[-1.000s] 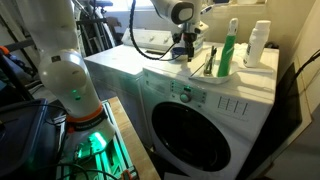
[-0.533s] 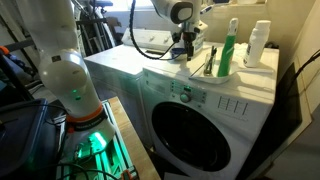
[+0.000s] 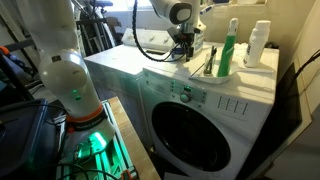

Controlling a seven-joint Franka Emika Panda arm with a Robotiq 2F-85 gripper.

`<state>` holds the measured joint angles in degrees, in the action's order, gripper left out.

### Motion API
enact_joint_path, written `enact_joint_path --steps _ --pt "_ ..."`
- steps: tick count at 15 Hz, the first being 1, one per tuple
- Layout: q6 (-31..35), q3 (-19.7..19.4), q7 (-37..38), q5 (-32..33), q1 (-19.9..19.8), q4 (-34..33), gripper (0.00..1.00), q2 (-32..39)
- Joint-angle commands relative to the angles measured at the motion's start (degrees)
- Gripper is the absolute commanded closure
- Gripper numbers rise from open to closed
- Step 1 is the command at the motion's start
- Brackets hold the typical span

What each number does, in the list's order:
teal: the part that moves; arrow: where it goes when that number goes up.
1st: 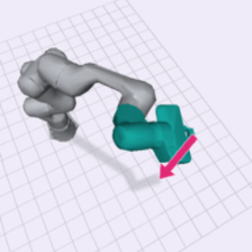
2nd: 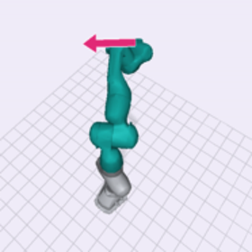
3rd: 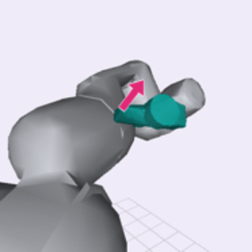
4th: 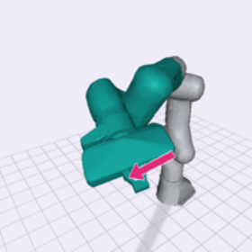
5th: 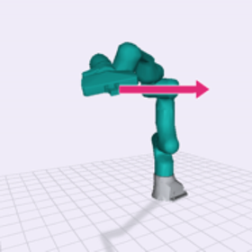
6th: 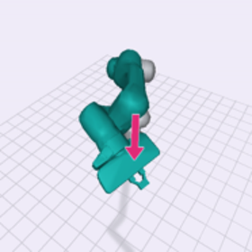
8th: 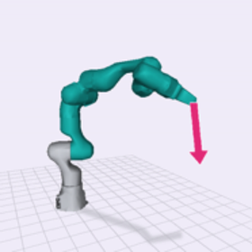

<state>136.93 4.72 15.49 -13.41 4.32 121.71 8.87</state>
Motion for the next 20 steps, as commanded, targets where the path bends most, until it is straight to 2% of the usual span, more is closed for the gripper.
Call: enact_joint_path --steps 1,3,4,6,7,8,9,11,13,16,20 --pt "-0.2 0.7 -4.6 -2.2 0.0 1.0 0.32 0.0" --pt "0.3 1.3 -5.2 -4.2 0.1 1.0 0.36 0.4" --pt "0.3 1.6 -5.4 -5.2 0.2 0.9 0.45 0.5" --pt "0.3 1.8 -4.1 -7.0 0.3 0.5 0.44 0.8" --pt "0.5 1.9 -3.7 -7.6 0.4 0.5 0.55 0.8" --pt "0.8 1.8 -2.8 -8.0 0.5 0.5 0.58 0.8" --pt "1.0 1.6 -1.9 -8.2 0.6 0.5 0.72 0.9" --pt "2.2 1.2 0.6 -7.6 0.8 0.7 0.9 0.8" --pt "3.2 1.0 2.6 -7.0 0.9 0.9 1.0 0.7" --pt "3.1 0.7 3.6 -6.6 0.7 1.1 0.98 0.2" --pt "-0.7 0.7 -2.0 -10.0 -1.1 1.2 0.98 -2.1"
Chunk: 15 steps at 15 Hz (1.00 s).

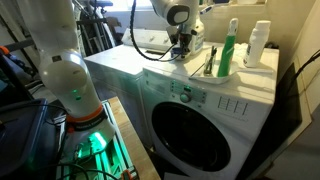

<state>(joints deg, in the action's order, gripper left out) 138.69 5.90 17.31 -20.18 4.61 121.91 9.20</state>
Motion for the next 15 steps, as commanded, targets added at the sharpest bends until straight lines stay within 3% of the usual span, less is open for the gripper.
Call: enact_joint_path --steps 1,6,10,15 --pt "-3.5 -0.5 -6.2 -4.8 -2.1 1.3 0.98 -3.6" --pt "-9.4 -0.5 -17.7 -11.1 -3.0 1.9 0.98 -7.7" --pt "-11.4 0.4 -17.9 -9.0 -0.8 1.3 0.98 -8.5" --pt "-10.3 4.3 -16.6 -3.1 4.2 0.8 0.98 -9.3"
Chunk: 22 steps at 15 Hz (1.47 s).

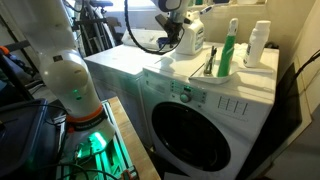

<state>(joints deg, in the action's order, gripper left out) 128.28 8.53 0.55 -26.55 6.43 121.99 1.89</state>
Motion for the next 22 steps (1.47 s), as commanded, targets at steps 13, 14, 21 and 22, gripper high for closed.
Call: enact_joint_path --steps 13,14,21,22 --pt "1.3 10.3 2.2 9.8 12.1 -4.8 0.98 8.0" --pt "1.2 10.6 3.7 9.2 12.6 -6.0 0.98 9.8" --pt "1.8 13.3 7.8 3.6 15.4 -12.8 0.98 20.8" --pt "2.1 13.8 7.5 2.5 15.7 -13.6 0.98 22.1"
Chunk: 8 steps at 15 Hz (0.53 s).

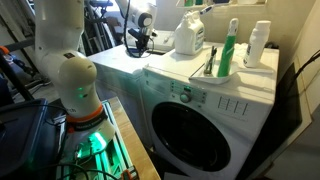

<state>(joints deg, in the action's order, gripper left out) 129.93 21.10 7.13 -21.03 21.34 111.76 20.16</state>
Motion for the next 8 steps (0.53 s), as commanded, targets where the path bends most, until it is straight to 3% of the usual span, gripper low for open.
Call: enact_joint_path --steps 1,3,8 --pt "0.9 1.5 0.8 -3.7 1.1 -4.1 0.98 4.8" --pt "2.8 1.8 0.5 -4.1 1.8 -4.9 0.98 6.3" --pt "14.7 -0.1 1.0 0.6 3.8 -3.0 0.98 7.0"
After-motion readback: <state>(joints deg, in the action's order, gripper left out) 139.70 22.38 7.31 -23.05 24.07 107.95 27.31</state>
